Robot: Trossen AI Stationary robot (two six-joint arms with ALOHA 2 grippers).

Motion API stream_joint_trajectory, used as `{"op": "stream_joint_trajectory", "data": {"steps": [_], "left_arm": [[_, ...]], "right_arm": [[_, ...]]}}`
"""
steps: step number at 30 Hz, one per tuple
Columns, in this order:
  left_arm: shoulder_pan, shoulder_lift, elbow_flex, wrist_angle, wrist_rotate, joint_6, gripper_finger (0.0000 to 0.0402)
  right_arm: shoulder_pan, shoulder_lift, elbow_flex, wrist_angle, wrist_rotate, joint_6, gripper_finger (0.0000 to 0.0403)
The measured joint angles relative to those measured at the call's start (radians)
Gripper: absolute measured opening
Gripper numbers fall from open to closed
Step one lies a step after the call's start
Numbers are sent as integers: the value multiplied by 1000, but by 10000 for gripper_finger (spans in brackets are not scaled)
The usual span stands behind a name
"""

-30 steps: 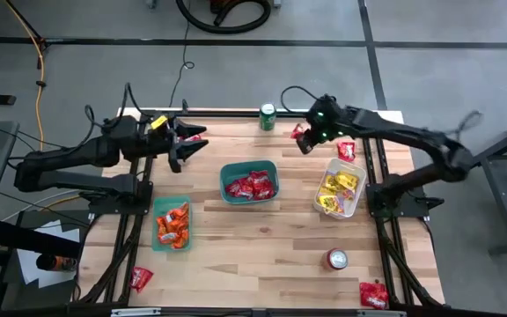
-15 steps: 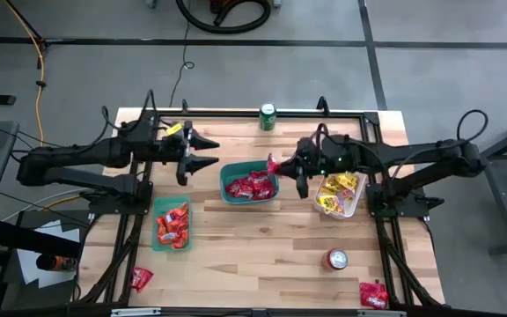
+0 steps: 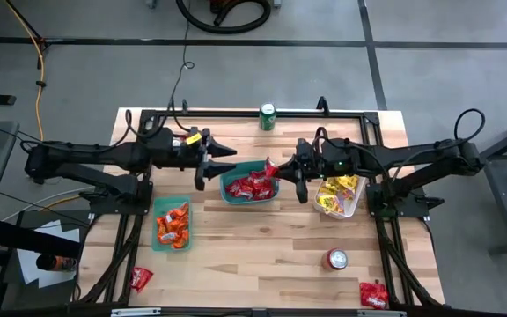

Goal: Sort candy
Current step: Put the red candy into the green bin

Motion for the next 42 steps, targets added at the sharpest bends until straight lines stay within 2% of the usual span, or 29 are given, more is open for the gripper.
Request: {"op": "stream_joint_trajectory", "data": {"steps": [4, 8, 13, 17, 20, 22, 28, 31, 34, 39, 42], "left_arm": [[0, 0, 0, 2, -39, -27, 217], [0, -6, 0, 24, -74, -43, 217], [0, -7, 0, 58, -81, -44, 217], [0, -7, 0, 55, -84, -44, 217], [0, -7, 0, 54, -85, -44, 217], [0, -7, 0, 53, -85, -44, 217], [1, -7, 0, 51, -85, -45, 217], [1, -7, 0, 48, -86, -45, 217], [1, -3, 0, 46, -93, -45, 217], [1, 0, 0, 45, -93, -45, 217], [1, 0, 0, 42, -93, -45, 217]], "right_arm": [[-14, 2, 0, 26, -3, -8, 6], [-49, 42, 1, 152, 14, -4, 6], [-92, 153, 1, 134, 25, -3, 7], [-102, 265, 1, 147, 26, 93, 18], [-101, 341, 1, 151, 12, 202, 48], [-101, 383, 1, 138, 6, 219, 79], [-101, 430, 1, 134, 4, 173, 193], [-101, 423, 1, 132, 4, 134, 235], [-102, 410, 1, 128, -17, 133, 254], [-101, 401, 1, 25, -156, 119, 256], [-88, 403, 1, -99, -80, 80, 256]]}}
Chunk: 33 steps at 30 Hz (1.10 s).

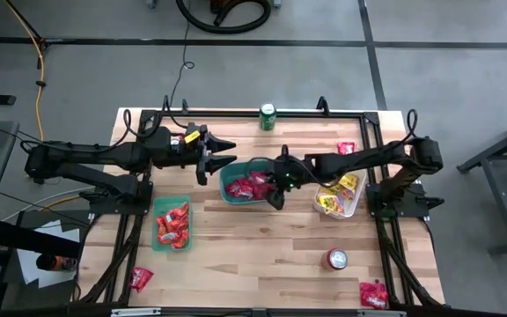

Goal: Sort candy
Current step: Put the red candy into the green bin

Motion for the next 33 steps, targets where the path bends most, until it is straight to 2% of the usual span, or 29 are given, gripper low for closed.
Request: {"op": "stream_joint_trajectory", "data": {"steps": [4, 8, 13, 19, 27, 33], "left_arm": [[0, 0, 0, -20, -15, 0, 217], [0, 0, 0, -31, -23, 0, 217], [0, 0, 0, -33, -23, 0, 217], [0, 0, 0, -41, -23, 1, 217], [3, 0, 0, -51, -54, 19, 217], [3, 0, 0, -47, -76, 20, 217]], "right_arm": [[7, -2, 0, 1, 128, -25, 257], [9, -10, 2, 109, 107, -37, 257], [-6, -48, 1, 76, 116, -72, 257], [-63, -235, 1, -83, 190, -80, 257], [-98, -544, 0, -263, 393, -52, 257], [-95, -646, 1, -249, 377, -53, 257]]}}
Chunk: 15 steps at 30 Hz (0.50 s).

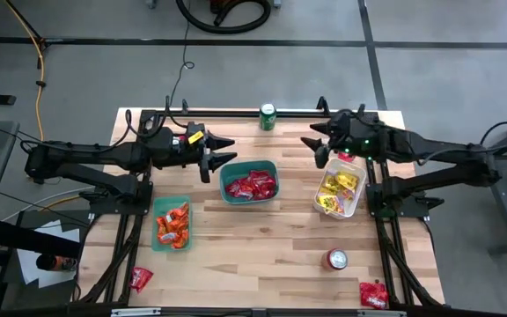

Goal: Sort candy
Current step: Put the red candy into the green bin

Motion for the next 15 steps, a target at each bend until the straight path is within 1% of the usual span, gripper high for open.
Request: {"op": "stream_joint_trajectory", "data": {"steps": [1, 2, 5, 6, 7, 11, 15], "left_arm": [[0, 0, 0, 0, 0, 0, 217], [0, 0, 0, 0, 1, 0, 217], [0, 0, 0, 3, 12, 0, 217], [0, 0, 0, 4, 12, 0, 217], [0, 0, 0, 3, 13, 0, 217], [0, 0, 0, 4, 13, 6, 217], [-2, 0, 0, 5, 12, 26, 217]], "right_arm": [[0, -4, 0, 6, -36, 0, 257], [-1, -5, 0, 22, -99, 0, 257], [5, 7, 0, 137, -354, 13, 257], [13, 17, 0, 181, -418, 21, 257], [23, 28, 0, 217, -448, 24, 257], [59, 62, 0, 315, -457, -2, 257], [67, 85, -1, 313, -457, -18, 257]]}}
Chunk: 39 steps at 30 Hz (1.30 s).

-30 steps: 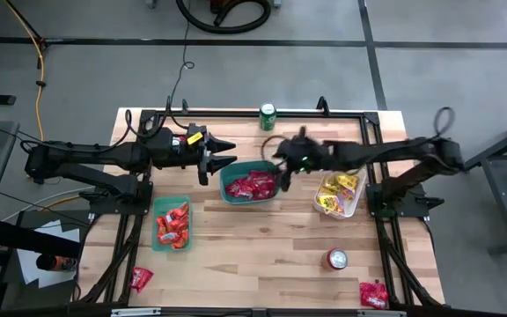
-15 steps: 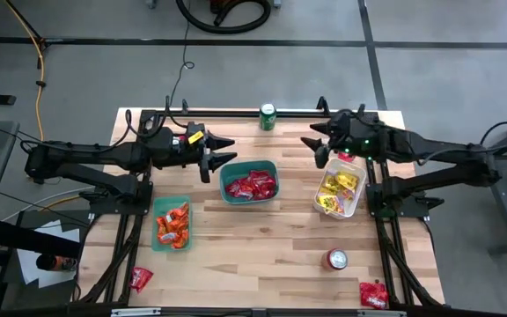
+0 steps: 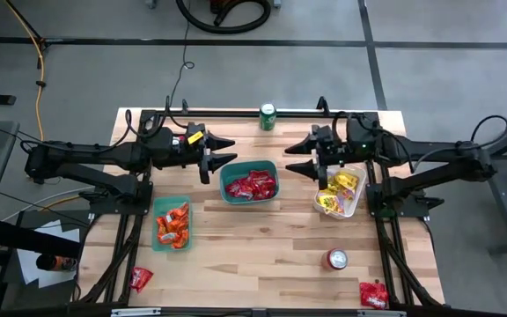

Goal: Sort candy
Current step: Put the red candy into the green bin

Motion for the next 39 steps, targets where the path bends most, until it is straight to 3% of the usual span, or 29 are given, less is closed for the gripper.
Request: {"op": "stream_joint_trajectory", "data": {"steps": [4, 8, 11, 14, 16, 18, 30, 39], "left_arm": [[0, 0, 0, 0, -1, 1, 217], [0, 0, 0, -1, -17, 10, 217], [0, 0, 0, -5, -27, 10, 217], [0, 0, 0, -5, -28, 10, 217], [0, 0, 0, -6, -28, 10, 217], [0, 0, 0, -5, -28, 10, 217], [0, 0, 0, -6, -24, -19, 217], [0, 0, 0, -38, 1, -20, 217]], "right_arm": [[-6, -22, 0, -66, 63, -8, 257], [-52, -91, 0, -254, 315, 29, 257], [-117, -119, 0, -488, 514, 158, 257], [-218, -101, 0, -733, 616, 371, 257], [-295, -65, 0, -847, 617, 485, 257], [-364, -13, 0, -923, 619, 501, 257], [-646, 387, 0, -962, 536, 325, 257], [-783, 437, -42, -894, 382, 300, 257]]}}
